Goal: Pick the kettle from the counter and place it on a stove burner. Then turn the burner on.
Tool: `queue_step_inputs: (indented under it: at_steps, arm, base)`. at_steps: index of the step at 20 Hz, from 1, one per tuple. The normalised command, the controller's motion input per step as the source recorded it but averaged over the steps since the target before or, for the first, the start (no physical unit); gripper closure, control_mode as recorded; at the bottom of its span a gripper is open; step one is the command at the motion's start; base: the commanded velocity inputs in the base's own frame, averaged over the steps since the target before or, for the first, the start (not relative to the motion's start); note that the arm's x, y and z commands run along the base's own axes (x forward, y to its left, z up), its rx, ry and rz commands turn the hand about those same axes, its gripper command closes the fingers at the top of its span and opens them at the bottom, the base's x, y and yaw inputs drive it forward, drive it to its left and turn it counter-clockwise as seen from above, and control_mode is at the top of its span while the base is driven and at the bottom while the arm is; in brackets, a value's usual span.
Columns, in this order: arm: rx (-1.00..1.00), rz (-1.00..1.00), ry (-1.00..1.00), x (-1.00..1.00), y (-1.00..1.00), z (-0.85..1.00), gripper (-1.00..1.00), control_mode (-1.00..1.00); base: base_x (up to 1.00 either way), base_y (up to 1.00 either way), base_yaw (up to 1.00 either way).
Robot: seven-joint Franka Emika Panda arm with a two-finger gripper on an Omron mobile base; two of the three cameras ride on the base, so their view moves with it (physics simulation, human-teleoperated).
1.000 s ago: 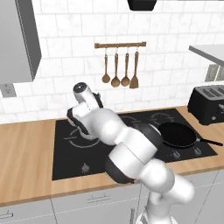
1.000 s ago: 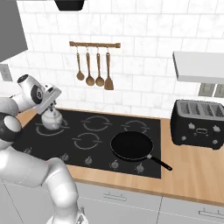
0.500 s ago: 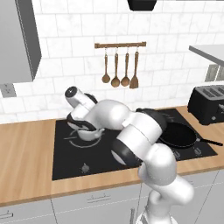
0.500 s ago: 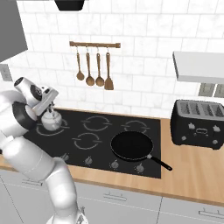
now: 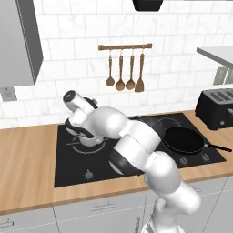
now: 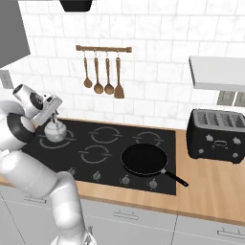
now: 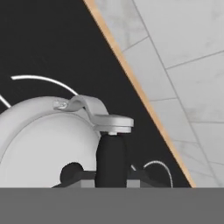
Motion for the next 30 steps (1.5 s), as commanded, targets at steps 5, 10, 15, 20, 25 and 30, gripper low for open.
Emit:
queue_step_inputs:
  at_steps: [5,10,15,20,25,30]
  arm:
    - [0.0,0.0,0.0,0.0,0.0,0.0,-1.0,-1.0]
    - [0.0,0.0,0.0,-0.14,0.0,0.31,-1.0,-1.0]
    - [0.07,-0.04,-0.01,-0.8,0.06,0.52,-1.0,-1.0]
    - [0.2,-0.32,-0.03,-1.0,0.07,-0.1,-1.0,-1.0]
    - [0.17,-0.36,-0.11,-1.0,0.04,-0.75,-1.0,-1.0]
    - [0.28,-0.45,-0.11,-1.0,0.03,-1.0,-1.0,-1.0]
  base:
    - [0.0,0.0,0.0]
    - [0.0,0.0,0.0]
    - [0.0,0.0,0.0]
    - [0.0,0.0,0.0]
    - [0.0,0.0,0.0]
    - [0.0,0.0,0.0]
